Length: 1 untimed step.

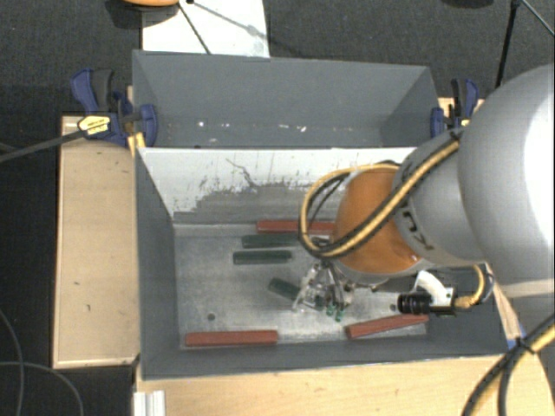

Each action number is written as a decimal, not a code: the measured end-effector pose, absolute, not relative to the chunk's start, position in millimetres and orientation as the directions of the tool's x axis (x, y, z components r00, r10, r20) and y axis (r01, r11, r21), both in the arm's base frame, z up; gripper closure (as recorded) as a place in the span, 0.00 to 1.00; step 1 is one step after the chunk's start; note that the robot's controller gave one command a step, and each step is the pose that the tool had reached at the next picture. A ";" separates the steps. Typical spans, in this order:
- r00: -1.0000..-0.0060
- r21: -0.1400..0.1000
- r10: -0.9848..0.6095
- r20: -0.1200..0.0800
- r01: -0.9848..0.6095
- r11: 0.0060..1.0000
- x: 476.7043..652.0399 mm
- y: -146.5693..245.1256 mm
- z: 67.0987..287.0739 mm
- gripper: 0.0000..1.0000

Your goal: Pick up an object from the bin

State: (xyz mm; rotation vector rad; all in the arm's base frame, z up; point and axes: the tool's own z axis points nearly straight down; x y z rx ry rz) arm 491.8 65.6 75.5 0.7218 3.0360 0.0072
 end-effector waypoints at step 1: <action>-0.893 0.009 0.449 -0.019 0.449 0.893 491.8 65.6 75.5 1.00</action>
Offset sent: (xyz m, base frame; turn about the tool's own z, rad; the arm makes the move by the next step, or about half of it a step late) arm -0.0068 -0.0168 0.1481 0.0270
